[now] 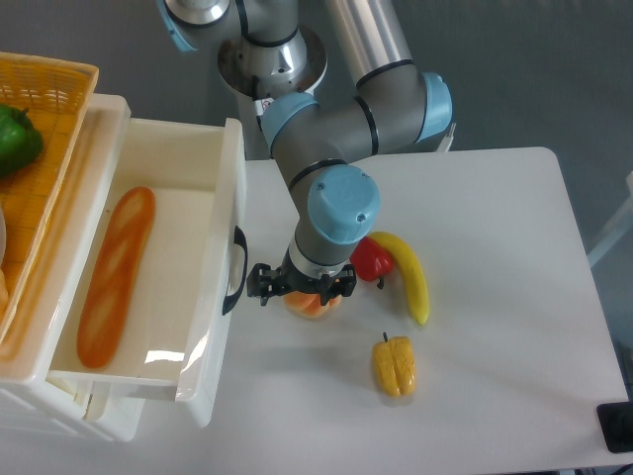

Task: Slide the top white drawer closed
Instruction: 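Push the drawer front with the gripper, sliding the drawer shut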

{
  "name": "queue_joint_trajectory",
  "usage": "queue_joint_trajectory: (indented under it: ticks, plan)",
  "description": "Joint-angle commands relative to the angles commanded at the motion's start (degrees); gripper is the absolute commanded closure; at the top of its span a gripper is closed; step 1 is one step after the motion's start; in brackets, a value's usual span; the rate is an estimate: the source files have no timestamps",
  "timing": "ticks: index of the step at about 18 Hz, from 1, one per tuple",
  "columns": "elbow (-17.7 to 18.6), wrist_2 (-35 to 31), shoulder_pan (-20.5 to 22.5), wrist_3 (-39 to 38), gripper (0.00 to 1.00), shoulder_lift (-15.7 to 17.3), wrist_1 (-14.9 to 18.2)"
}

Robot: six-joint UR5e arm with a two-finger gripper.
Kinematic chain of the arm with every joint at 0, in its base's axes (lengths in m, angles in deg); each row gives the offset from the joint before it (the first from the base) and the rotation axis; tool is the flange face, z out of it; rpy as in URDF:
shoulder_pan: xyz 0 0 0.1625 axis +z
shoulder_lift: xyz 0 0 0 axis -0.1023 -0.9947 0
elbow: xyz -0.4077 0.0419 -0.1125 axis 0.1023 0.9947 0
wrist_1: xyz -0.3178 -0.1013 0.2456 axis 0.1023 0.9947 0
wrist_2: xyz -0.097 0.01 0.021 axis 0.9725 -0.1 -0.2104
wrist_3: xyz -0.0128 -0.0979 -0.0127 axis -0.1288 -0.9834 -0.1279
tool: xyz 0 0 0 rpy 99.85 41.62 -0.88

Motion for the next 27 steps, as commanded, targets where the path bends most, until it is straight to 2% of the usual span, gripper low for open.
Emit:
queue_joint_trajectory:
  ticks: [10, 27]
  plan:
    - [-0.1, 1.2, -0.9, -0.4, 0.0, 0.6, 0.0]
    - [-0.4, 1.5, -6.0, -0.8, 0.0, 2.4, 1.6]
